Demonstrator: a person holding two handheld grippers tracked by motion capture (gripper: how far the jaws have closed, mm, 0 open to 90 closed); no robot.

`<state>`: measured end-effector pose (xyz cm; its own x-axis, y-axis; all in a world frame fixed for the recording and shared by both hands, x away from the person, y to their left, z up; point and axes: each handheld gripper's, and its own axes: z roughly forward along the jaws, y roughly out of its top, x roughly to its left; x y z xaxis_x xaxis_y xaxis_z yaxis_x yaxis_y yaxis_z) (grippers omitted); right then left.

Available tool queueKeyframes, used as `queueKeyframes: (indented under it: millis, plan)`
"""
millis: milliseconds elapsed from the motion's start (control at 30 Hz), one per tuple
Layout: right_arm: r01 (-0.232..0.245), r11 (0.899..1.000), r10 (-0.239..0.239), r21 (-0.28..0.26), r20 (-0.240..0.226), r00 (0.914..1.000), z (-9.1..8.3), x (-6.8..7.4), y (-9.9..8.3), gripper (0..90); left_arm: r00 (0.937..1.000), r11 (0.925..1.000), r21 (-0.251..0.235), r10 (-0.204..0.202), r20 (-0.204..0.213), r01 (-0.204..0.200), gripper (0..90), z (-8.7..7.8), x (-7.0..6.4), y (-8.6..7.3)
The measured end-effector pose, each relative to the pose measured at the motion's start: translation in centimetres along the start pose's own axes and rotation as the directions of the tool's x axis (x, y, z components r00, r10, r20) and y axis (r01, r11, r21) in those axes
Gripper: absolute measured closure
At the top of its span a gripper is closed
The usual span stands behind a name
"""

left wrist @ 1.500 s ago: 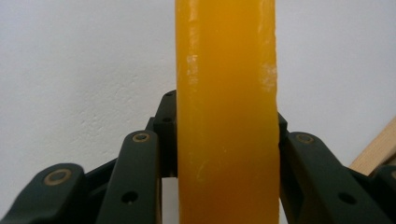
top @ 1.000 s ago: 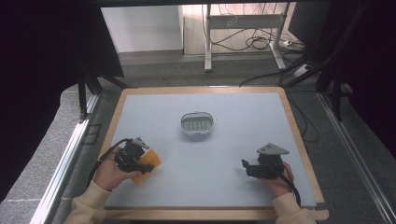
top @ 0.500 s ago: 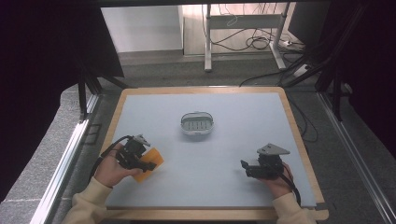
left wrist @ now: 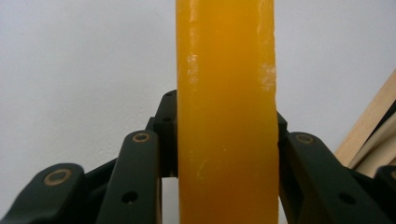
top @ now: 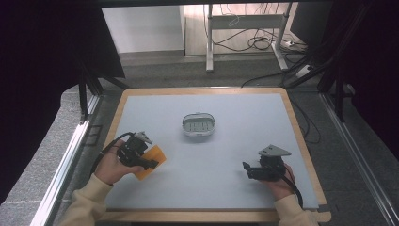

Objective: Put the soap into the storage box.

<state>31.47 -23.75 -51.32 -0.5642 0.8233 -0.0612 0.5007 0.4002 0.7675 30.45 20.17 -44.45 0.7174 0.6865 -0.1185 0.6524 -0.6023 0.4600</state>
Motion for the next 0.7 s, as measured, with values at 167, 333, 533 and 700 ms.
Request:
queueKeyframes:
  millis: [167,333,533,700]
  plan:
    - [-0.001,1.000,0.001,0.000,0.004,1.0000,0.0,-0.1,0.0,15.6,1.0000,1.0000,0.000,0.002,0.000,-0.002,61.7,-0.1,0.2,0.3]
    - [-0.001,1.000,0.001,0.003,0.005,1.0000,0.0,-0.1,0.0,15.6,0.9999,0.9999,0.004,0.011,-0.001,-0.011,61.6,-0.1,0.4,0.6]
    - [0.000,1.000,0.000,0.007,0.009,1.0000,0.0,-0.2,-0.1,15.6,0.9998,0.9999,-0.001,0.017,-0.010,-0.017,61.7,-0.1,0.6,0.8]
    - [0.001,1.000,-0.001,0.006,0.008,1.0000,0.0,-0.2,-0.1,15.6,0.9999,0.9999,0.002,0.010,-0.007,-0.010,61.7,0.0,1.2,1.0]
